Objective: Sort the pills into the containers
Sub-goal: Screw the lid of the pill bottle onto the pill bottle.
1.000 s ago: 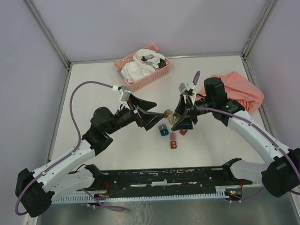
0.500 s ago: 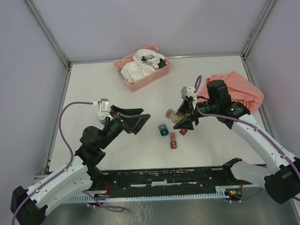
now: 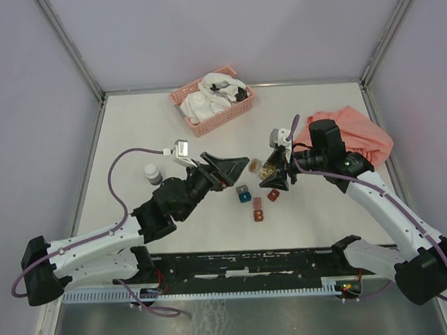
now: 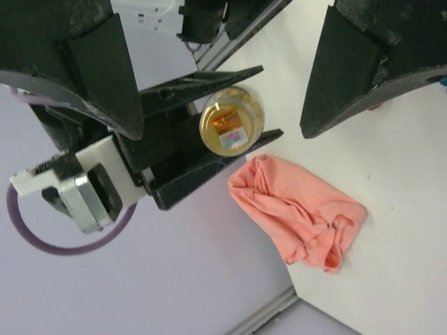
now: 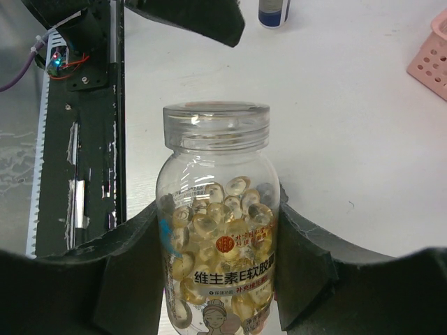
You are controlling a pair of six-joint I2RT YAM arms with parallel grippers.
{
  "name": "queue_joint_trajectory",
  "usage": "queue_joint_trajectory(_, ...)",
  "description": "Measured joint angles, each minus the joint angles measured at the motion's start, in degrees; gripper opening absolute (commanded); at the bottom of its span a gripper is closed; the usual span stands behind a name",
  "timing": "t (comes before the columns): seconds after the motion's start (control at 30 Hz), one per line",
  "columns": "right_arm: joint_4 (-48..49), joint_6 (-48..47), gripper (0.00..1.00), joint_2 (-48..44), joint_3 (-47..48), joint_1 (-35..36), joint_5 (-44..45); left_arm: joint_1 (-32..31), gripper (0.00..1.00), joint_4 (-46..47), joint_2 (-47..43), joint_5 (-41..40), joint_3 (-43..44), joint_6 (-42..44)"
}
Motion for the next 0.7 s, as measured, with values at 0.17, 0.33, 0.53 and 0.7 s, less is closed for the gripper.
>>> queue_joint_trajectory(0.17, -0.02, -0.09, 0.02, 0.0, 0.0, 0.02, 0.22, -2.49, 0.98, -2.69, 5.33, -8.22, 5.55, -2.36)
queue_joint_trajectory(0.33, -0.07, -0.13, 0.02, 0.0, 0.0, 0.02, 0.26, -4.0, 0.93, -5.18, 10.86, -11.8, 8.94, -3.65)
queue_joint_trajectory(0.53, -0.24, -0.26, 0.02, 0.0, 0.0, 0.02, 0.37, -5.38, 0.87, -6.03, 14.16, -13.35, 11.17, -3.91)
queue_joint_trajectory(0.7, -0.39, -0.26, 0.02, 0.0, 0.0, 0.02, 0.39, -6.1, 0.83, -6.14, 14.75, -13.94, 12.11, -4.11)
